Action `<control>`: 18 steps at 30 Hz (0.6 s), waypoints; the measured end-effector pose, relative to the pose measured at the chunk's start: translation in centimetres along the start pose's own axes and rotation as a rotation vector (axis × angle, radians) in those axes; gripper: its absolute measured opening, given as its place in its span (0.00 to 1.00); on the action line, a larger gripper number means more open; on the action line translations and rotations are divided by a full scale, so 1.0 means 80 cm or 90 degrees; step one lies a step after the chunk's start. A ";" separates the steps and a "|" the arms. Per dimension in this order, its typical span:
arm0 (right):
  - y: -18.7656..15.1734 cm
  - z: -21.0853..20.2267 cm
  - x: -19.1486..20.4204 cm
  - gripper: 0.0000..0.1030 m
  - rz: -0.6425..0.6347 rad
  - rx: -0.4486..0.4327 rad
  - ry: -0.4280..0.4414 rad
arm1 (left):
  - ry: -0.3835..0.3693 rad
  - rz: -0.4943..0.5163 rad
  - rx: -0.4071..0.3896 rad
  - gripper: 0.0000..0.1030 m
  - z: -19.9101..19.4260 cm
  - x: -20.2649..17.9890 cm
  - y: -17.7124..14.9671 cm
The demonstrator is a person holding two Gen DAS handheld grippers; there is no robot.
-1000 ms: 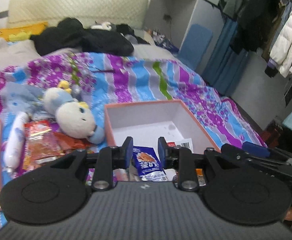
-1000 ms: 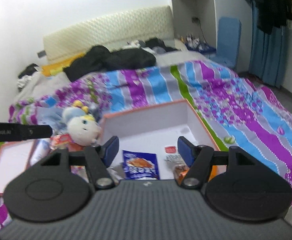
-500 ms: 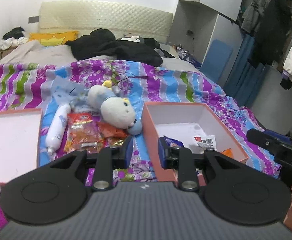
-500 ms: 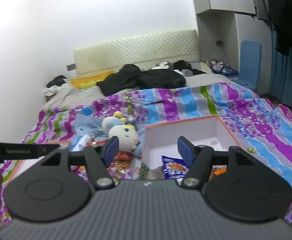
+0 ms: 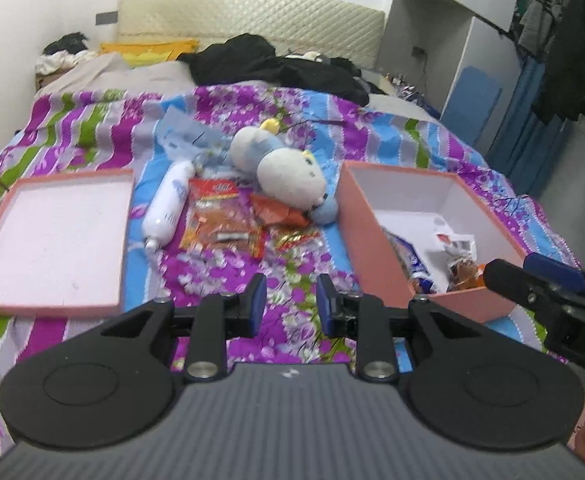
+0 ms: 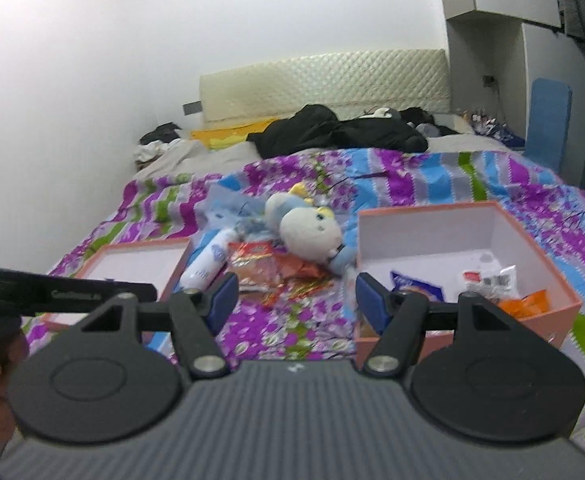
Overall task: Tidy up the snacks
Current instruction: 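Withdraw both open tools from the box back toward the snack pile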
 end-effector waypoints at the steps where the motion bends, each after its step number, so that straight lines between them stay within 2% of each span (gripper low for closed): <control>1: -0.005 0.002 0.004 0.65 0.002 0.003 0.005 | 0.002 -0.002 0.005 0.30 0.001 0.003 -0.006; 8: -0.034 0.010 0.023 0.65 0.001 0.016 0.028 | 0.018 -0.017 0.014 0.31 0.003 0.017 -0.029; 18: -0.062 0.024 0.014 0.65 0.025 0.047 0.020 | 0.027 -0.077 0.040 0.41 0.013 0.045 -0.054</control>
Point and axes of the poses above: each gripper's, at about its wrist camera, not at the fingertips, and z roughly the way its jaws point, x to its left, y to its top, the point moved 3 cm from there along z, roughly the way its jaws point, and after that the axes turned 9 degrees about y, right-handed, at the moved point
